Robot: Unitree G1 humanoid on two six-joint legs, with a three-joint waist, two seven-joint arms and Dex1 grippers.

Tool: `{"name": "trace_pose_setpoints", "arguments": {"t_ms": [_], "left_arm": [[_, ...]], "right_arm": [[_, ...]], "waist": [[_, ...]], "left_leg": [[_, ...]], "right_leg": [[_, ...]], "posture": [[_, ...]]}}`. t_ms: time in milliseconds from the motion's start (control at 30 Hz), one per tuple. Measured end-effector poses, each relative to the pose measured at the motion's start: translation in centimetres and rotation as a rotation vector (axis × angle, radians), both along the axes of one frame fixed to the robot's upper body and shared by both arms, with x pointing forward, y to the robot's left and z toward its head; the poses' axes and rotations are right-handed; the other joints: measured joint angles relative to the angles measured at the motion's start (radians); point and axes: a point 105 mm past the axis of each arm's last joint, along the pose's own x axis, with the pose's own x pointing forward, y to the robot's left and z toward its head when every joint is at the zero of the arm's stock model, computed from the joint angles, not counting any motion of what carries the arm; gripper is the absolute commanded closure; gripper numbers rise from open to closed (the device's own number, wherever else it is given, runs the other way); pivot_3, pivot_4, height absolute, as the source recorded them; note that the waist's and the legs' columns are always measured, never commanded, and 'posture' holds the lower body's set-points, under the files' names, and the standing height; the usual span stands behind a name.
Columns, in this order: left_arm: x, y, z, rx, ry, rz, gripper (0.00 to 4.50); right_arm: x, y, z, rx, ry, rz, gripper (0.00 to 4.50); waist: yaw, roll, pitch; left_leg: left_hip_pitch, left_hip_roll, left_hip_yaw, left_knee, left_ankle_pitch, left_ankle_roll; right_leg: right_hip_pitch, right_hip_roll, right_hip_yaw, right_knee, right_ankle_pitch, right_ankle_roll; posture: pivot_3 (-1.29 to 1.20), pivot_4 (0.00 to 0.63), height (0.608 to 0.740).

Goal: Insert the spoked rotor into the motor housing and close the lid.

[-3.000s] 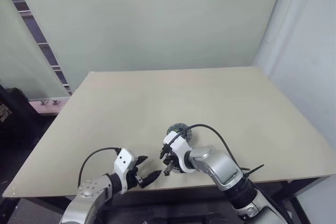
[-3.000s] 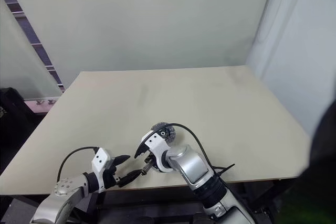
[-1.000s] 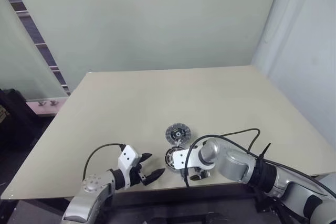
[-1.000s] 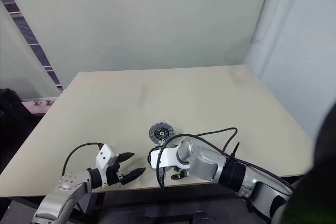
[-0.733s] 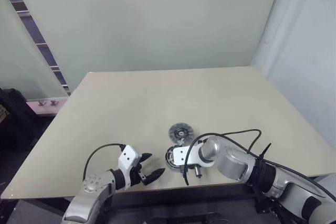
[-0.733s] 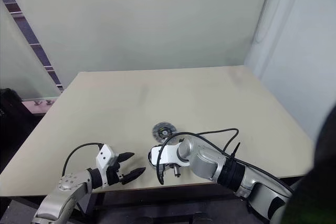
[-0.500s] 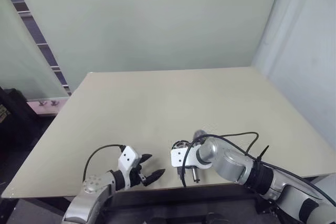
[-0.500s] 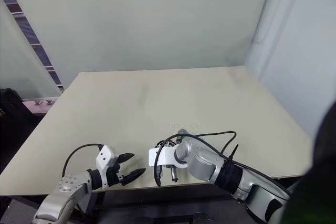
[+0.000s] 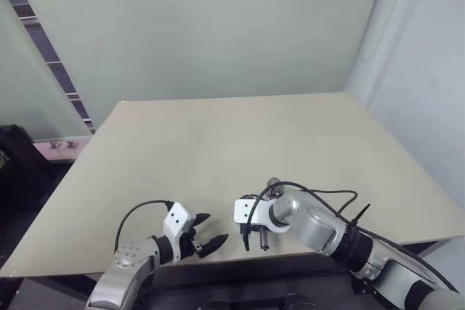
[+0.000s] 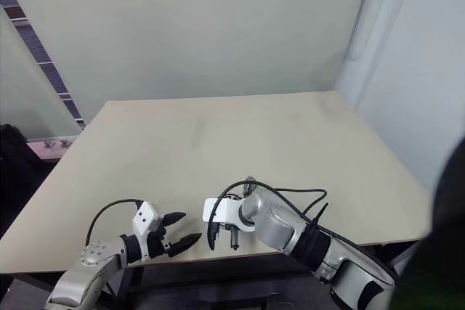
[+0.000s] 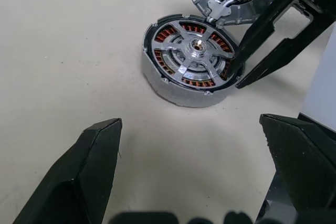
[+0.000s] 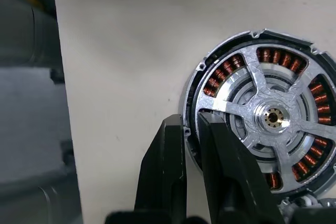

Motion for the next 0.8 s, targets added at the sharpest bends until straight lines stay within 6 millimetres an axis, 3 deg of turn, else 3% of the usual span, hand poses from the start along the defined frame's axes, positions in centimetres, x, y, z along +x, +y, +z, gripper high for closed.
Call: {"name": "trace_pose_setpoints", "arguments": {"t_ms": [333, 800], "left_arm": [[0.1, 0.0, 0.1, 0.001, -0.005, 0.005, 0.00], [0.1, 0.1, 0.0, 0.002, -0.005, 0.010, 0.00]], "right_arm": [[-0.9, 1.7, 0.7, 0.086, 0.098, -0.019, 4.49], [-1.5, 2.2, 1.1, 0.120, 0.124, -0.001, 4.49]], "waist": [[0.000, -0.001, 0.000], [0.000, -0.001, 0.000]], "left_leg": [[-0.001, 0.000, 0.000, -0.004, 0.000, 0.000], [-0.001, -0.001, 0.000, -0.003, 0.000, -0.001]], "right_leg": [[-0.001, 0.000, 0.000, 0.000, 0.001, -0.002], [-0.001, 0.000, 0.000, 0.000, 0.001, -0.002]], "posture": [[0.00, 0.000, 0.740], [0.00, 0.000, 0.740]]}}
